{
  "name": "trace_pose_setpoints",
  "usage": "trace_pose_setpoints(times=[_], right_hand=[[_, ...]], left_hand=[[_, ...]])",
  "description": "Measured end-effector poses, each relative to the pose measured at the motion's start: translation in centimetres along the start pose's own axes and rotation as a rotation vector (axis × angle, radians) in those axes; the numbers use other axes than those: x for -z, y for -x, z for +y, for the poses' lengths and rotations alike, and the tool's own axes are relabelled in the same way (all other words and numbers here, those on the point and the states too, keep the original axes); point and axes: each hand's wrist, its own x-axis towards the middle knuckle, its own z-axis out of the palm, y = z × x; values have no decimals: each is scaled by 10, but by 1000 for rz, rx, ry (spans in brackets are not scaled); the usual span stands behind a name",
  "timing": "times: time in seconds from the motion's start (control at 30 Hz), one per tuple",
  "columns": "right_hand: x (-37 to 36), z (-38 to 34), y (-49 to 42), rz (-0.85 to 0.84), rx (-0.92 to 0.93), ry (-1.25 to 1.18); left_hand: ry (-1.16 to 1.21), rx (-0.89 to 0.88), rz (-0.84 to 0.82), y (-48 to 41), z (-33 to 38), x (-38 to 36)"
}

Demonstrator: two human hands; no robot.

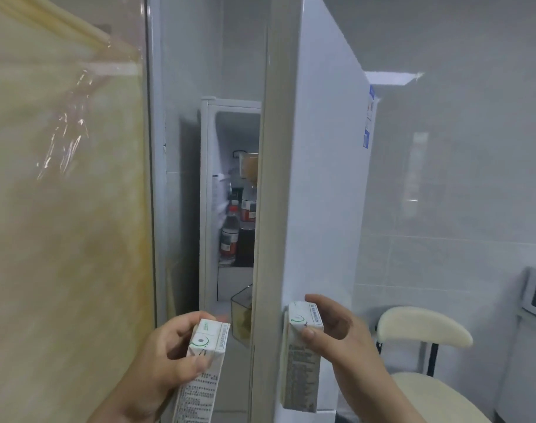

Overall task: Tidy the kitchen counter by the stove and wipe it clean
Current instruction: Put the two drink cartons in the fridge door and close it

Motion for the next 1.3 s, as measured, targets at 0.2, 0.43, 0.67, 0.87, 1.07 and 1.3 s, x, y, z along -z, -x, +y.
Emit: trace_pose_setpoints(times=[0.2, 0.43, 0.67, 0.87, 1.07, 1.3], right_hand=[[36, -13, 36, 137, 13, -27], [65, -38, 61, 243, 64, 52], [93, -58, 83, 327, 91, 105], [114, -64, 99, 412, 85, 137], [124, -71, 115, 499, 82, 153], [128, -75, 125, 524, 55, 196]], left_hand=[[24, 0, -148, -6, 21, -41], [1, -15, -304, -39, 33, -101], [52, -15, -424, -52, 32, -140], [74, -22, -433, -54, 31, -158], [39, -49, -440, -52, 36, -162], [21, -71, -440, -49, 41, -168]])
